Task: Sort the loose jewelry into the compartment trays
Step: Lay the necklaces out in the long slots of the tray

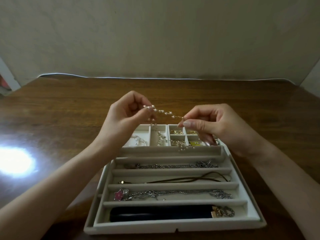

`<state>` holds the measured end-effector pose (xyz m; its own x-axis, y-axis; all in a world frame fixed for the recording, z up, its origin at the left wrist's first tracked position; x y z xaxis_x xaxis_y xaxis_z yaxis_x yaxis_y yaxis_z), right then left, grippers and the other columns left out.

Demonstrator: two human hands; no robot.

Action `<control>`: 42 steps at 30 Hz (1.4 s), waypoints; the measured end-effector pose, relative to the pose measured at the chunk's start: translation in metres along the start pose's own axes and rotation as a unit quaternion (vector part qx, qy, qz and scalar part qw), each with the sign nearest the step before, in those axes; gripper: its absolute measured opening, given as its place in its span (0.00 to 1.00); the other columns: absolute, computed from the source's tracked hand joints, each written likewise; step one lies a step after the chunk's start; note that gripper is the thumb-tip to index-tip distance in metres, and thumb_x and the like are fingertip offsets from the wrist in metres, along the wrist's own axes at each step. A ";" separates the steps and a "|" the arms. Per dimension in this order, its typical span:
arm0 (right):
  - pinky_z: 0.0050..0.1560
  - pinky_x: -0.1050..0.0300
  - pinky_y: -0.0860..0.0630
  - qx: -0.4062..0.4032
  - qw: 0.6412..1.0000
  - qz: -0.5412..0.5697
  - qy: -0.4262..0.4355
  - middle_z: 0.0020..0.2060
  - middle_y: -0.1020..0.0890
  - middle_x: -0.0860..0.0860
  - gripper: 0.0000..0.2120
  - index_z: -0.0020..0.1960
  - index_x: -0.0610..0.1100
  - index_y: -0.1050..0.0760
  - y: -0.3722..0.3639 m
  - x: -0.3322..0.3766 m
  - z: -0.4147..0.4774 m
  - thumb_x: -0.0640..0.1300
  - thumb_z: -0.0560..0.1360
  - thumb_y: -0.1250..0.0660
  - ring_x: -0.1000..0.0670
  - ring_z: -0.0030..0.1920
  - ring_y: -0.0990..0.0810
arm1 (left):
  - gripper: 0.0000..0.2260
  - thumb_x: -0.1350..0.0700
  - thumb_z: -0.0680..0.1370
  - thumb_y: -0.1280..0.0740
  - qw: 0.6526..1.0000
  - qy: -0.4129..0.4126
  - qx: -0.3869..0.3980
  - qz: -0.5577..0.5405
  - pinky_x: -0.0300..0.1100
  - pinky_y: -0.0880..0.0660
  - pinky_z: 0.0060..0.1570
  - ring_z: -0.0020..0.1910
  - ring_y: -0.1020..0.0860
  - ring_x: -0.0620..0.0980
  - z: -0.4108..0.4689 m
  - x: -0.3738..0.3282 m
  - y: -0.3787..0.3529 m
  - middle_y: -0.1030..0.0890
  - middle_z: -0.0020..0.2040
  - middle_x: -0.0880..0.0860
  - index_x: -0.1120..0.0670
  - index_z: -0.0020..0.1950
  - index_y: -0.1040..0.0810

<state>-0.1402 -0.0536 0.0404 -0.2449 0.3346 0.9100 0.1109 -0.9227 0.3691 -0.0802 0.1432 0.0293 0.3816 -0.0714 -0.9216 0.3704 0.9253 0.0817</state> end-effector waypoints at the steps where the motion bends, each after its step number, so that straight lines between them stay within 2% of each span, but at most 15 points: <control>1: 0.25 0.65 0.33 -0.004 1.000 0.017 0.008 0.26 0.21 0.56 0.10 0.46 0.38 0.21 0.001 0.001 0.000 0.44 0.69 0.32 0.57 0.22 0.32 | 0.03 0.62 0.74 0.32 0.997 0.026 0.018 -0.066 0.38 0.22 0.37 0.34 0.21 0.48 0.000 0.000 -0.001 0.21 0.34 0.52 0.57 0.43 0.25; 3: 0.24 0.66 0.33 -0.017 0.998 0.055 0.018 0.28 0.19 0.56 0.09 0.46 0.38 0.21 0.003 0.000 0.000 0.43 0.70 0.33 0.57 0.21 0.33 | 0.02 0.59 0.74 0.34 0.991 0.047 0.050 -0.117 0.38 0.25 0.29 0.27 0.25 0.47 0.000 0.000 -0.002 0.25 0.31 0.51 0.56 0.43 0.26; 7: 0.21 0.68 0.35 -0.044 0.993 0.107 0.022 0.20 0.27 0.55 0.08 0.44 0.38 0.21 0.007 -0.003 0.002 0.43 0.70 0.33 0.56 0.18 0.37 | 0.08 0.54 0.76 0.36 0.998 0.020 0.064 -0.014 0.33 0.35 0.22 0.22 0.33 0.43 -0.004 0.000 -0.002 0.27 0.28 0.48 0.58 0.42 0.26; 11: 0.24 0.64 0.31 -0.052 0.982 0.180 0.033 0.21 0.27 0.50 0.07 0.39 0.42 0.20 0.013 -0.004 0.003 0.46 0.68 0.32 0.52 0.22 0.30 | 0.09 0.48 0.70 0.31 0.981 -0.004 0.092 0.173 0.34 0.29 0.29 0.27 0.27 0.44 0.001 0.006 0.001 0.23 0.29 0.48 0.53 0.39 0.23; 13: 0.27 0.61 0.28 -0.052 0.975 0.212 0.039 0.26 0.25 0.48 0.06 0.37 0.42 0.22 0.016 -0.004 0.003 0.45 0.68 0.32 0.50 0.27 0.26 | 0.05 0.51 0.70 0.28 0.952 -0.046 0.102 0.286 0.32 0.27 0.36 0.35 0.24 0.42 0.004 0.011 0.005 0.21 0.35 0.46 0.47 0.38 0.23; 15: 0.31 0.59 0.26 -0.053 0.968 0.239 0.048 0.27 0.25 0.47 0.06 0.36 0.41 0.24 0.018 -0.006 0.002 0.41 0.72 0.33 0.49 0.30 0.25 | 0.08 0.57 0.71 0.27 0.918 -0.102 0.097 0.371 0.27 0.29 0.39 0.40 0.24 0.39 0.004 0.013 0.007 0.23 0.39 0.43 0.46 0.39 0.25; 17: 0.33 0.59 0.26 -0.063 0.961 0.263 0.051 0.26 0.27 0.47 0.07 0.35 0.42 0.25 0.021 -0.006 0.003 0.42 0.71 0.36 0.48 0.31 0.25 | 0.07 0.60 0.72 0.28 0.931 -0.081 0.081 0.346 0.29 0.27 0.41 0.40 0.22 0.40 0.005 0.017 0.009 0.20 0.39 0.44 0.49 0.40 0.24; 20: 0.32 0.59 0.28 -0.103 0.962 0.247 0.049 0.21 0.31 0.50 0.09 0.34 0.45 0.24 0.030 -0.005 0.002 0.42 0.72 0.34 0.50 0.29 0.28 | 0.02 0.60 0.73 0.32 0.987 0.045 0.073 0.134 0.38 0.23 0.44 0.40 0.19 0.47 0.008 0.018 0.013 0.17 0.38 0.50 0.55 0.44 0.23; 22: 0.31 0.60 0.26 -0.133 0.970 0.200 0.047 0.18 0.32 0.52 0.04 0.36 0.45 0.22 0.035 -0.006 0.001 0.45 0.68 0.30 0.51 0.28 0.26 | 0.04 0.58 0.72 0.33 0.994 0.081 0.053 0.039 0.36 0.22 0.43 0.39 0.19 0.46 0.010 0.015 0.016 0.17 0.36 0.51 0.58 0.45 0.24; 25: 0.32 0.58 0.22 -0.160 0.975 0.149 0.038 0.19 0.28 0.50 0.10 0.41 0.41 0.22 0.039 -0.010 0.000 0.46 0.63 0.29 0.49 0.29 0.21 | 0.07 0.57 0.70 0.33 0.993 0.109 0.041 -0.033 0.35 0.21 0.37 0.36 0.18 0.47 0.011 0.011 0.015 0.18 0.34 0.53 0.59 0.45 0.24; 30: 0.34 0.56 0.19 -0.156 0.973 0.170 0.021 0.32 0.18 0.44 0.07 0.38 0.42 0.20 0.043 -0.014 0.002 0.45 0.62 0.28 0.46 0.36 0.17 | 0.08 0.56 0.67 0.31 0.990 0.100 0.080 0.053 0.36 0.22 0.32 0.33 0.18 0.49 0.014 0.002 0.025 0.18 0.33 0.55 0.59 0.42 0.21; 33: 0.32 0.57 0.20 -0.132 0.985 0.110 -0.006 0.32 0.18 0.44 0.08 0.36 0.41 0.20 0.046 -0.014 0.001 0.44 0.60 0.27 0.46 0.33 0.18 | 0.11 0.53 0.64 0.29 0.972 0.121 0.147 0.138 0.35 0.23 0.33 0.33 0.18 0.49 0.016 -0.004 0.037 0.17 0.35 0.57 0.58 0.40 0.19; 36: 0.30 0.57 0.21 -0.083 0.994 0.049 -0.044 0.31 0.18 0.42 0.09 0.37 0.38 0.20 0.046 -0.014 0.000 0.41 0.59 0.26 0.46 0.31 0.18 | 0.07 0.50 0.64 0.28 0.946 0.131 0.201 0.219 0.33 0.25 0.32 0.32 0.19 0.46 0.015 -0.005 0.045 0.17 0.34 0.54 0.51 0.38 0.17; 40: 0.29 0.57 0.20 -0.054 0.996 0.016 -0.069 0.31 0.18 0.41 0.08 0.39 0.34 0.23 0.047 -0.014 -0.001 0.35 0.61 0.28 0.46 0.29 0.19 | 0.18 0.36 0.59 0.27 0.924 0.140 0.252 0.251 0.32 0.25 0.33 0.32 0.21 0.42 0.013 -0.005 0.054 0.18 0.34 0.52 0.49 0.37 0.19; 42: 0.29 0.56 0.20 -0.049 0.995 -0.004 -0.081 0.32 0.18 0.40 0.08 0.39 0.34 0.22 0.051 -0.014 -0.002 0.35 0.61 0.28 0.45 0.30 0.18 | 0.09 0.46 0.66 0.26 0.926 0.131 0.255 0.245 0.34 0.24 0.37 0.36 0.21 0.44 0.014 -0.005 0.056 0.18 0.37 0.51 0.50 0.37 0.20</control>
<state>-0.1333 -0.1054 0.0464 -0.0851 0.3605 0.9289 0.0125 -0.9318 0.3628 -0.0493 0.1900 0.0438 0.4154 0.4653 -0.7816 0.5853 0.5210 0.6212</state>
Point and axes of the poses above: each hand's wrist, its own z-axis towards the middle knuckle, its own y-axis out of the back of the hand, x = y × z, the point moved 2 cm from there along z, towards the middle knuckle
